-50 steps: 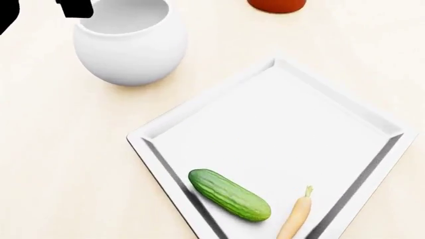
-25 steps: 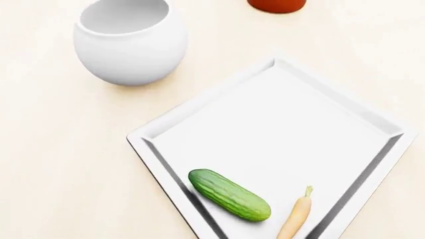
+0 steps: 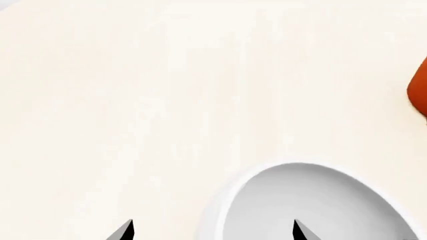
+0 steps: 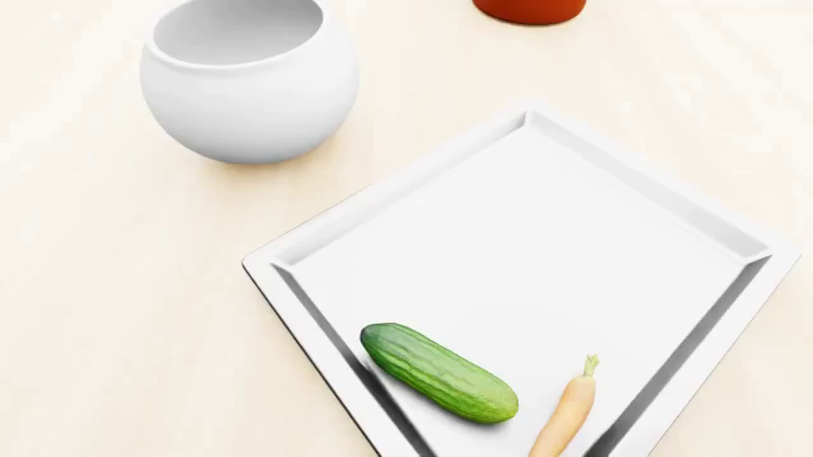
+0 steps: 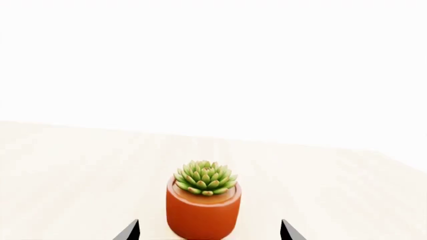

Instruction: Place the two vegetables and bowl onto the tray for setting up a vegetable dip station.

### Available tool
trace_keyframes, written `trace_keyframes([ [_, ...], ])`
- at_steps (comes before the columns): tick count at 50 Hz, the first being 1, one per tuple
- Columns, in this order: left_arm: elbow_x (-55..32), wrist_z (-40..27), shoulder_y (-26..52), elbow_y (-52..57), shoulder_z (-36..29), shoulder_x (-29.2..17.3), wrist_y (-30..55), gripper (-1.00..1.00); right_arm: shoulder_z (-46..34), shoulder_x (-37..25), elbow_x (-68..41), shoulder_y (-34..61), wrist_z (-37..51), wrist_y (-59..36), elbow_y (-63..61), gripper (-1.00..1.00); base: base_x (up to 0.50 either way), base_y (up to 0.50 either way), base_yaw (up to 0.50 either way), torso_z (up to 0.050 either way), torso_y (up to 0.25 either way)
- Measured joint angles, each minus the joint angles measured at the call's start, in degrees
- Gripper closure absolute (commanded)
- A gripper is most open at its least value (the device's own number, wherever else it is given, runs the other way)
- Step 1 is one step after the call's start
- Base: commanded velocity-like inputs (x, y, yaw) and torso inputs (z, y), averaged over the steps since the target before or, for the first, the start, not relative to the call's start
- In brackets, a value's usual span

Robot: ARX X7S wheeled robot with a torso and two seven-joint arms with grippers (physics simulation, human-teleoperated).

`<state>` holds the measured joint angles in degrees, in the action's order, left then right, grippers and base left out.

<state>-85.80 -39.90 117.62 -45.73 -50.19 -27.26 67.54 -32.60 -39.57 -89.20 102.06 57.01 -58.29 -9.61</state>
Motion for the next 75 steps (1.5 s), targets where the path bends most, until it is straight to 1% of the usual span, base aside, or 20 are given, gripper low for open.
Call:
trace_keyframes([
  [13, 2.08, 4.57, 3.3, -15.33, -2.01, 5.62, 0.93, -1.0, -0.3, 0.1, 0.1, -0.17, 0.16, 0.07, 0.01, -1.0, 0.0, 0.0, 0.0, 0.0, 0.0],
  [21, 3.08, 7.18, 4.53, -22.42, -2.74, 8.29, 1.02, -1.0, -0.46, 0.1, 0.09, -0.23, 0.27, 0.04, 0.02, -1.0, 0.0, 0.0, 0.0, 0.0, 0.0],
  [33, 3.63, 7.17, 3.95, -27.12, -1.44, 9.54, 1.44, -1.0, -0.7, 0.14, 0.24, -0.52, 0.26, 0.19, 0.1, -1.0, 0.0, 0.0, 0.0, 0.0, 0.0],
  [46, 6.68, 5.54, 1.53, -28.66, 3.55, 10.15, 1.35, -1.0, -0.85, 0.2, 0.14, -0.62, 0.41, 0.28, 0.18, -1.0, 0.0, 0.0, 0.0, 0.0, 0.0],
  [52, 10.51, 4.82, 0.53, -28.92, 8.31, 10.59, 1.73, -1.0, -0.88, 0.19, 0.16, -0.74, 0.35, 0.41, 0.17, -1.0, 0.0, 0.0, 0.0, 0.0, 0.0],
  [58, 17.85, 4.67, -0.46, -29.07, 16.2, 11.22, 2.61, -1.0, -0.89, 0.15, 0.12, -0.9, 0.37, 0.54, 0.09, -1.0, 0.0, 0.0, 0.0, 0.0, 0.0],
  [63, 27.39, 5.53, -1.24, -29.13, 25.25, 12.03, 3.71, -1.0, -0.89, 0.11, 0.06, -0.97, 0.41, 0.62, 0.05, -1.0, 0.0, 0.0, 0.0, 0.0, 0.0],
  [72, 48.18, 9.16, -2.3, -29.19, 42.76, 13.77, 5.53, -1.0, -0.93, 0.05, 0.01, -1.0, 0.45, 0.69, -0.04, -1.0, 0.0, 0.0, 0.0, 0.0, 0.0],
  [73, 50.33, 9.63, -2.37, -29.19, 44.48, 13.95, 5.68, 1.0, -0.92, 0.04, 0.0, -1.01, 0.45, 0.71, -0.04, -1.0, 0.0, 0.0, 0.0, 0.0, 0.0],
  [75, 54.41, 10.51, -2.51, -29.2, 47.76, 14.28, 5.93, 1.0, -0.93, 0.04, -0.02, -1.0, 0.47, 0.72, -0.05, -1.0, 0.0, 0.0, 0.0, 0.0, 0.0],
])
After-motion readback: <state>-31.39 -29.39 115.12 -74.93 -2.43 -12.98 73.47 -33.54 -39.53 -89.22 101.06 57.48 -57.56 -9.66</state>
